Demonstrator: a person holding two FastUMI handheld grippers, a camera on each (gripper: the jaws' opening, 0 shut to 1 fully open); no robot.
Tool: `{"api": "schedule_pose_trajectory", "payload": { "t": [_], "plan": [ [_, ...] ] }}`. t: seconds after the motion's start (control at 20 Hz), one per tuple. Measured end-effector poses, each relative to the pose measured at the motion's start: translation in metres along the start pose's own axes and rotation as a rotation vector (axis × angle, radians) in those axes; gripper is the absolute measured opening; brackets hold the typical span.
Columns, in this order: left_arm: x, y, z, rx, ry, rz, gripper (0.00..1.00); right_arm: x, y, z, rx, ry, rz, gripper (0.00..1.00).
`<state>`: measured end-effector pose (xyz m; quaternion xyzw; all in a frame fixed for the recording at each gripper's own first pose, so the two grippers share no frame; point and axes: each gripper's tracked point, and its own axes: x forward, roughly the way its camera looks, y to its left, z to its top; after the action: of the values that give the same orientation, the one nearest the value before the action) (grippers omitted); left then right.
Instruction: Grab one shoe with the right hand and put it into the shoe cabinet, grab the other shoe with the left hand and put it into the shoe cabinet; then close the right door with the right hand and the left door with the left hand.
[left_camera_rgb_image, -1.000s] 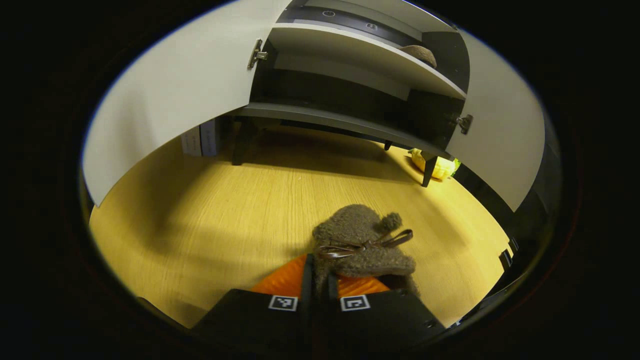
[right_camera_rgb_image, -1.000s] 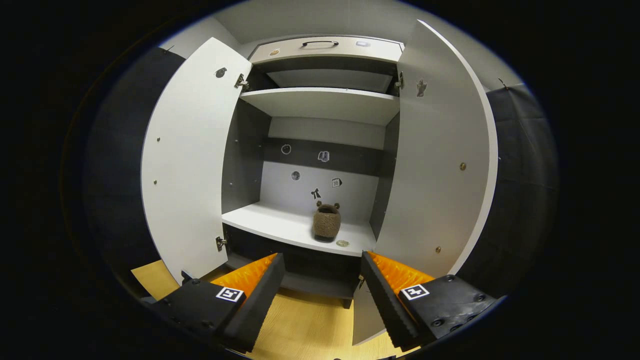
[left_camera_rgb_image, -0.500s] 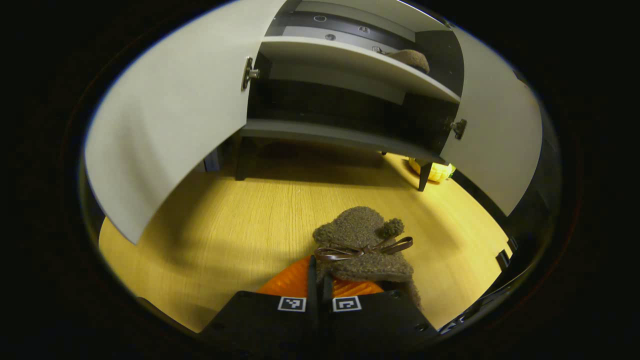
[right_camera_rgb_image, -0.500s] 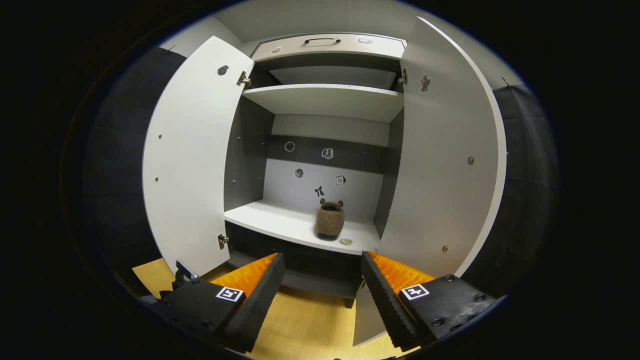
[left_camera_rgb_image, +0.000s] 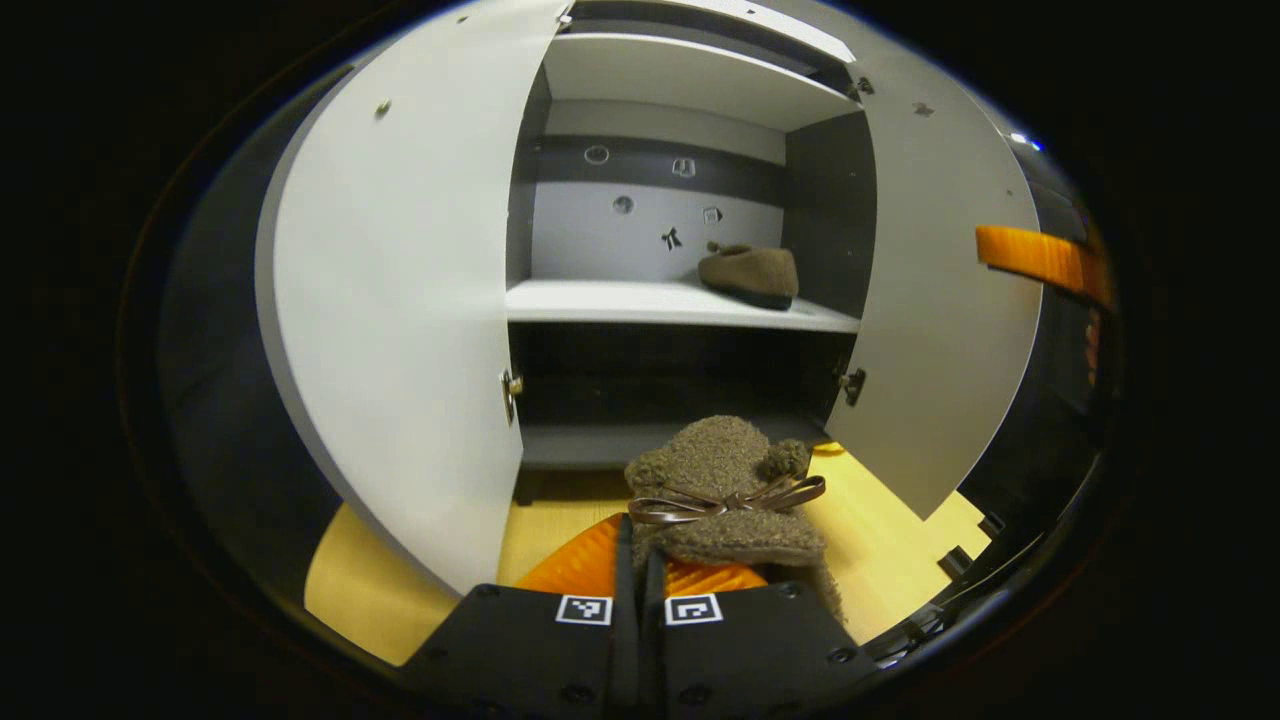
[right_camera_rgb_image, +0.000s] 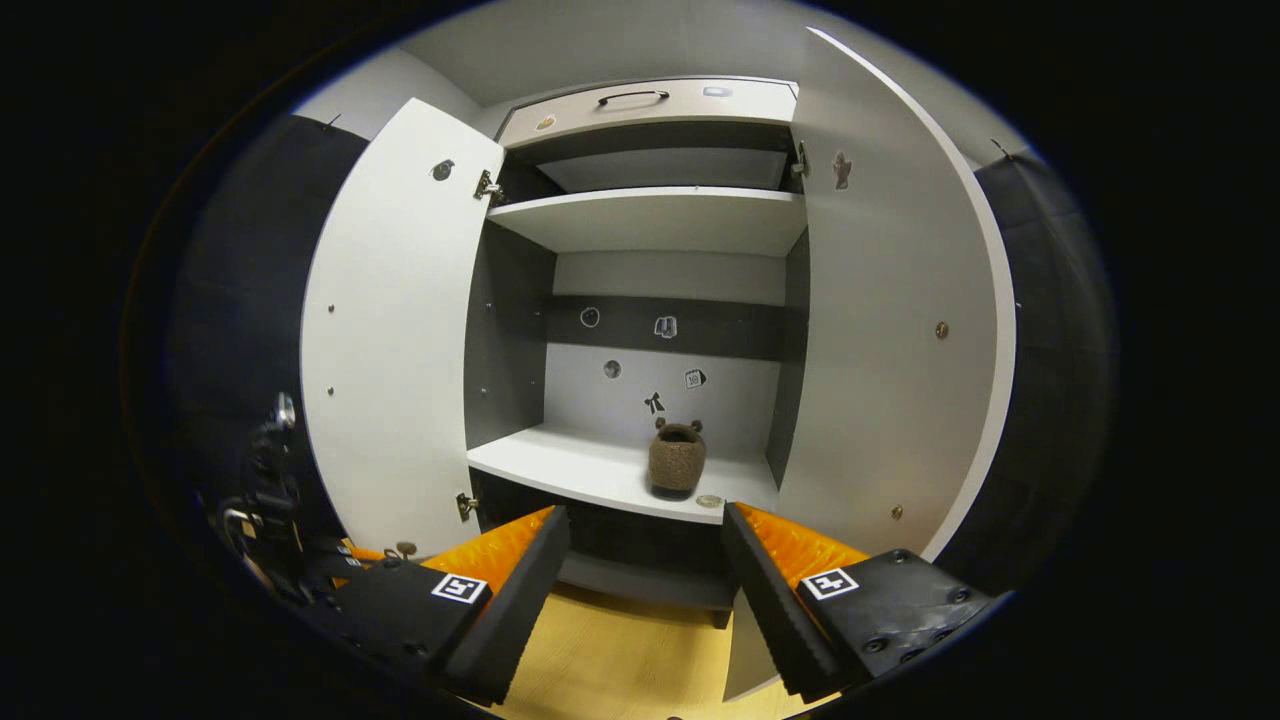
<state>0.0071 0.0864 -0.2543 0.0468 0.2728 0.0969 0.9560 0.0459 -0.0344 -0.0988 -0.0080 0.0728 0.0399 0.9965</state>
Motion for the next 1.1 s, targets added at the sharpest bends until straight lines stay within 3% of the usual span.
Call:
{"api": "schedule_pose_trajectory", "payload": {
  "t": [0.25, 0.65, 0.9, 1.1],
  "plan": [
    [0.001, -0.004, 0.099, -0.047, -0.081, 0.028, 0.05, -0.004, 0.001, 0.007, 0.034, -0.024, 0.027, 0.98],
    [0.094, 0.004, 0.222, -0.063, -0.174, 0.085, 0.05, -0.014, 0.003, 0.018, 0.047, -0.045, 0.050, 0.98],
    [0.173, 0.013, 0.262, -0.107, -0.160, 0.087, 0.05, -0.011, -0.003, 0.020, 0.011, -0.043, 0.052, 0.98],
    [0.241, 0.039, 0.266, -0.111, -0.088, 0.151, 0.05, -0.004, -0.004, 0.021, 0.005, -0.037, 0.060, 0.98]
  ]
}}
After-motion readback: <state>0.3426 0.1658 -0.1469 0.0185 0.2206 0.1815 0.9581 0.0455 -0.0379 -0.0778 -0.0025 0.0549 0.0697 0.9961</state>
